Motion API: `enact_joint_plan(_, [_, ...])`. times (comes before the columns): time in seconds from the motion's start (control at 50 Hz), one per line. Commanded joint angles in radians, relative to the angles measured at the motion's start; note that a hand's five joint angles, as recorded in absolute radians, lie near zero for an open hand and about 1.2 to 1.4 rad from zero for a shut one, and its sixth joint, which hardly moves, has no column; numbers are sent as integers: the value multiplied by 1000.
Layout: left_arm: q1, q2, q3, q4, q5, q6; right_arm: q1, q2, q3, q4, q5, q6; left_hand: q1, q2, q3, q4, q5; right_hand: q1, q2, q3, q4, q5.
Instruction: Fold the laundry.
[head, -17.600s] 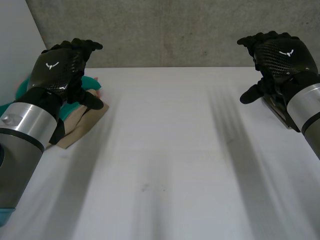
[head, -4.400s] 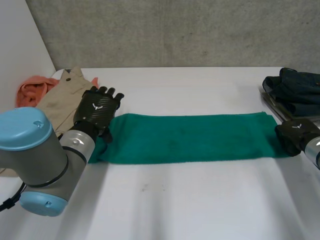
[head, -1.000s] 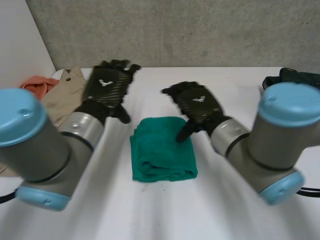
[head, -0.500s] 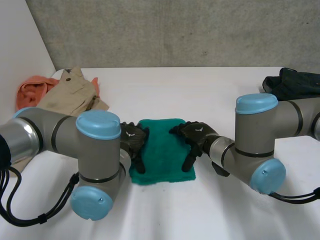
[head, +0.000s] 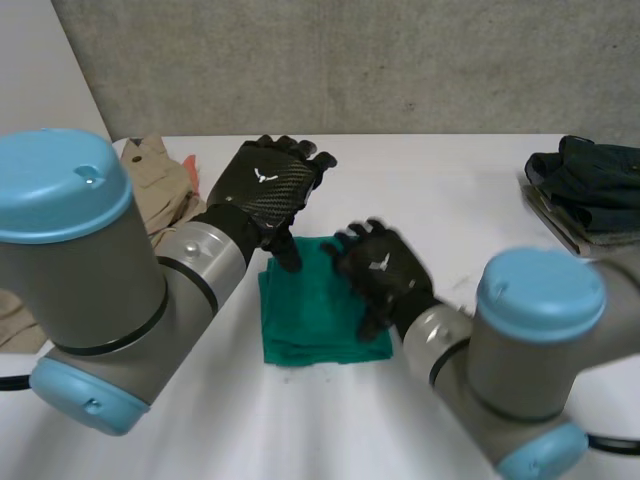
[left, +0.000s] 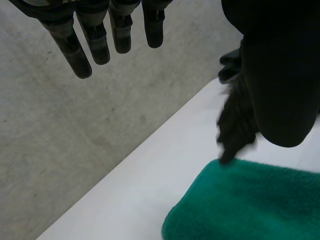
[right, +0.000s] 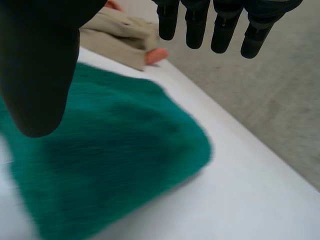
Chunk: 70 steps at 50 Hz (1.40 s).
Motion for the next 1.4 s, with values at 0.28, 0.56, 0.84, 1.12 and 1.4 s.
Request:
enact_joint_plan(0.28, [12,-9,-46,33,47,-79,46,227,-35,-213,6,-141,-1,-19,-20,-19,-31,422,442,438,440,437])
enact_joint_plan(0.56, [12,-7,-49,37,47,-79,46,294,-138,-204,20,-137,2,-16,-17,-16,-28,431,451,447,449,445])
enact_joint_plan(0.84, [12,-7,-52,37,45,-79,40,263,-103,-114,14,-129,2,-16,-17,-16,-28,-58,-38,-42,-40,-43])
enact_joint_plan(1.12, [12,-9,-53,37,47,-79,28,253,-106,-114,6,-101,2,-16,-17,-16,-28,-58,-38,-42,-40,-43])
enact_joint_plan(1.4, [15,-9,-55,37,47,-80,28,331,-201,-112,8,-109,2,-16,-17,-16,-28,14,34,30,32,29])
